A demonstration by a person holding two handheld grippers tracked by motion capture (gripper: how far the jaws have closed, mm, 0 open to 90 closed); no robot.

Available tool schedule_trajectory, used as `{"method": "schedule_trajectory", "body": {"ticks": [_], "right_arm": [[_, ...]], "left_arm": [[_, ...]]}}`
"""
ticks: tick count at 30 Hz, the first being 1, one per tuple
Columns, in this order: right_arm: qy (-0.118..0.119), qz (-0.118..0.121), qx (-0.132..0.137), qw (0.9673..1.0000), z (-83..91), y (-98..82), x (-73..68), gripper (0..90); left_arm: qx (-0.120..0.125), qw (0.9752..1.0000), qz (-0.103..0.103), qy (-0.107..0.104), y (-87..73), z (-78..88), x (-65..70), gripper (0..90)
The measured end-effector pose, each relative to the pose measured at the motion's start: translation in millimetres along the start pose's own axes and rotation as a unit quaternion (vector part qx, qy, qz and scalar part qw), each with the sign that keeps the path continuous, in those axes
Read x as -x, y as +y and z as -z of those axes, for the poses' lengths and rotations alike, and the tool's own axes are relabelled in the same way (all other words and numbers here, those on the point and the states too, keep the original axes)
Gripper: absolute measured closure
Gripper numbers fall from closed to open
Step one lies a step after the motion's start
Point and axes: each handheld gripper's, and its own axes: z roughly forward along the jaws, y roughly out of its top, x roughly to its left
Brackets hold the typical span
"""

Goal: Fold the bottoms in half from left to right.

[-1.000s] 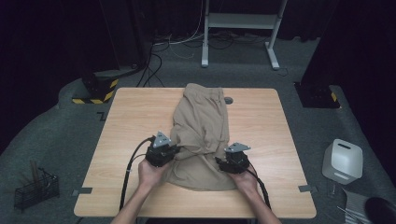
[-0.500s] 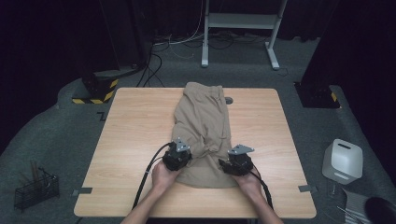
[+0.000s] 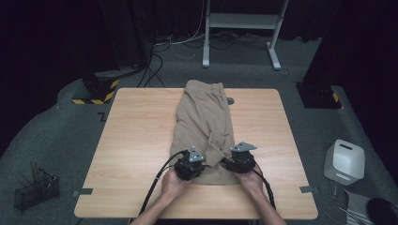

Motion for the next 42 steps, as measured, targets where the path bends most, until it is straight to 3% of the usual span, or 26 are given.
{"method": "schedule_trajectory", "body": {"ticks": [5,7,13,17,20,23,26,32,35,38,42], "right_arm": [[0.003,-0.013,0.013,0.9998,15.6,-0.5,6.4,45.8],[0.008,-0.026,0.025,0.9993,22.8,1.1,9.7,47.1],[0.008,-0.041,0.055,0.9976,35.0,10.9,16.4,49.0],[0.01,-0.042,0.065,0.997,35.1,21.5,15.9,49.4],[0.016,-0.036,0.061,0.9974,30.5,28.8,11.8,49.4],[0.021,-0.035,0.049,0.998,22.2,31.4,9.3,48.8],[0.042,-0.025,0.04,0.998,19.3,28.7,3.6,47.3],[0.066,0.014,0.02,0.9976,29.0,5.8,-6.2,45.3],[0.054,0.026,0.004,0.9982,35.4,-12.0,-4.6,45.0],[0.049,0.012,0.001,0.9987,39.0,-18.9,2.4,45.0],[0.039,-0.021,0.017,0.9989,38.0,-11.6,8.8,45.6]], "left_arm": [[0.041,0.9991,0.01,0.002,2.8,25.4,-6.5,55.2],[0.055,0.9981,0.027,0.003,3.2,36.9,-13.5,49.7],[0.079,0.9945,0.066,0.022,2.1,58.3,-38.5,42.8],[0.064,0.9923,0.092,0.053,-6.2,56.7,-58.3,41.8],[0.044,0.9892,0.114,0.081,-16.0,51.9,-74.4,41.4],[0.031,0.9857,0.138,0.092,-27.0,48.4,-86.4,40.5],[0.022,0.984,0.148,0.097,-35.8,45.1,-90.7,39.7],[0.016,0.9835,0.147,0.105,-47.0,37.7,-91.9,39.0],[0.031,0.9828,0.146,0.109,-52.7,35.2,-90.6,38.4],[0.046,0.9824,0.136,0.119,-56.6,33.5,-87.7,37.4],[0.037,0.9826,0.123,0.134,-55.1,31.8,-84.2,35.5]]}}
